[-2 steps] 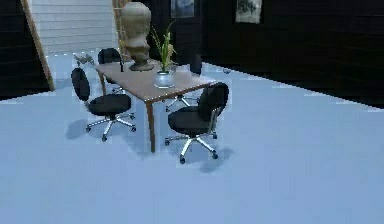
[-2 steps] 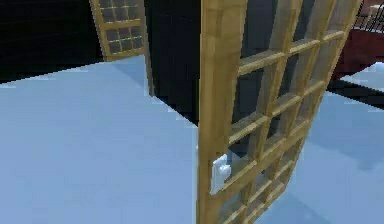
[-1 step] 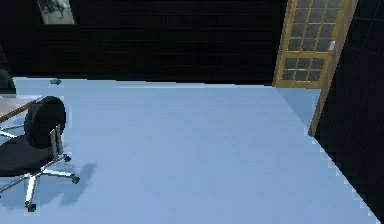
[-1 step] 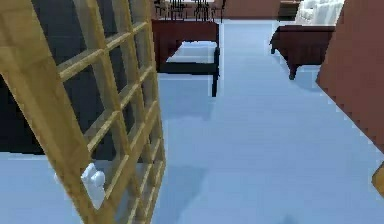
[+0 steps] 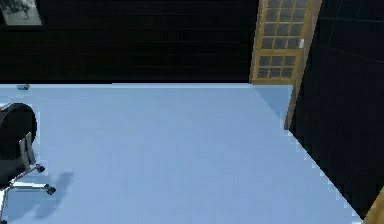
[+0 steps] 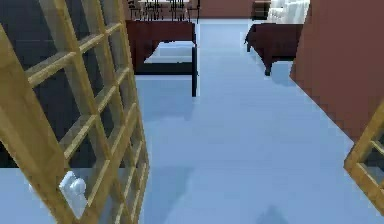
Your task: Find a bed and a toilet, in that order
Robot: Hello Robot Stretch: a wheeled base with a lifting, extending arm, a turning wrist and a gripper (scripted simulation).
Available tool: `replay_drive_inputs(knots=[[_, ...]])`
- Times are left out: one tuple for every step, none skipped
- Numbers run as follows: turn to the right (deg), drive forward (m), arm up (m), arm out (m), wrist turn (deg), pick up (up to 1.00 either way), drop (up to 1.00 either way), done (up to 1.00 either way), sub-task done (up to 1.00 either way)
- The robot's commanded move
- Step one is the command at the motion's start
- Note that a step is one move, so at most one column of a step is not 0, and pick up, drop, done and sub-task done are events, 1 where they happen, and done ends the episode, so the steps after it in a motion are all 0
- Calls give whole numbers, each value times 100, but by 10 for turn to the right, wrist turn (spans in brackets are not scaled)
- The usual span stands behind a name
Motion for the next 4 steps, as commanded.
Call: replay_drive_inputs(knots=[[0,55,0,0,0,0,0,0,0],[180,0,0,0,0,0,0,0,0],[0,100,0,0,0,0,0,0,0],[30,0,0,0,0,0,0,0,0]])
